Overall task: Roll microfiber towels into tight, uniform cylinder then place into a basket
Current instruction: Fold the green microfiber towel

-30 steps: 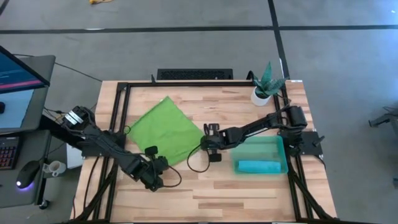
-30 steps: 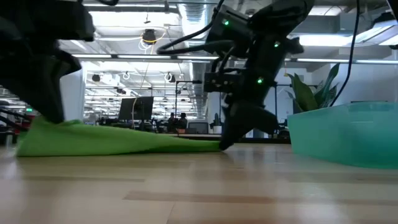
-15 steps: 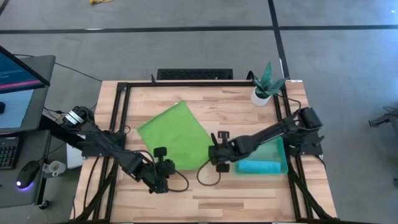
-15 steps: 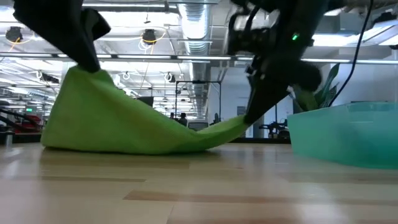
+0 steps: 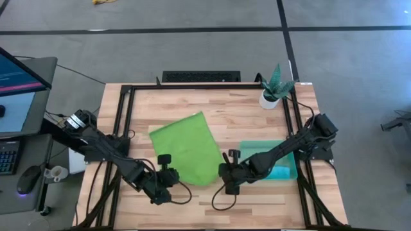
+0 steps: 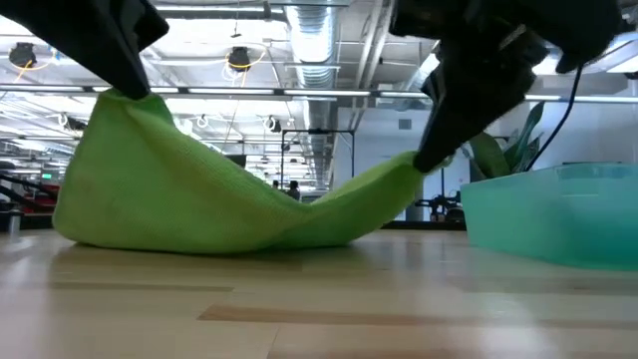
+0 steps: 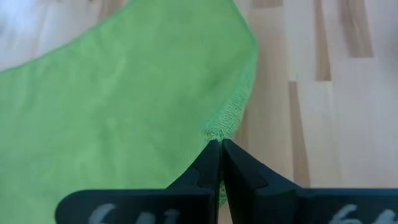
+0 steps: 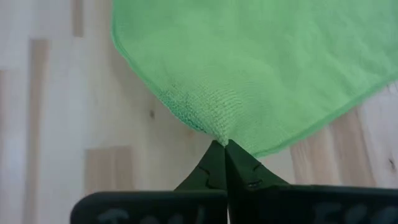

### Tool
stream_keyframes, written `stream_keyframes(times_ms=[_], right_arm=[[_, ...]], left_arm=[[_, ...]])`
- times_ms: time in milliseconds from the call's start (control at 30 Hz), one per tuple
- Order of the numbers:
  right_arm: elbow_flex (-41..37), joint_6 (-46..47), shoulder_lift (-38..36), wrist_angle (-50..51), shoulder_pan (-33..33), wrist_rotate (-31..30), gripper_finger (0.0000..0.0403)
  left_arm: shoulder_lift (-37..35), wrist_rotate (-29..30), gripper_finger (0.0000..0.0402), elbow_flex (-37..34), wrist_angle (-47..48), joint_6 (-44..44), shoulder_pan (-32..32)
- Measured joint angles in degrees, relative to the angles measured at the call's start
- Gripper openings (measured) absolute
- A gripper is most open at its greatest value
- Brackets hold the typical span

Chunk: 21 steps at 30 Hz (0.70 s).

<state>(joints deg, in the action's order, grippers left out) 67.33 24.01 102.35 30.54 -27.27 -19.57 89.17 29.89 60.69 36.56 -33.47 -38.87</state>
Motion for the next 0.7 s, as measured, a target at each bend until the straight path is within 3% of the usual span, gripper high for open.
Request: stream_keyframes(times_ms=[700], right_arm=[[0.0, 1.5, 0.0, -4.0, -0.5, 3.2, 0.0006]], left_arm=[[0.0, 1.1, 0.0000, 0.0, 0.9, -0.7, -2.5]])
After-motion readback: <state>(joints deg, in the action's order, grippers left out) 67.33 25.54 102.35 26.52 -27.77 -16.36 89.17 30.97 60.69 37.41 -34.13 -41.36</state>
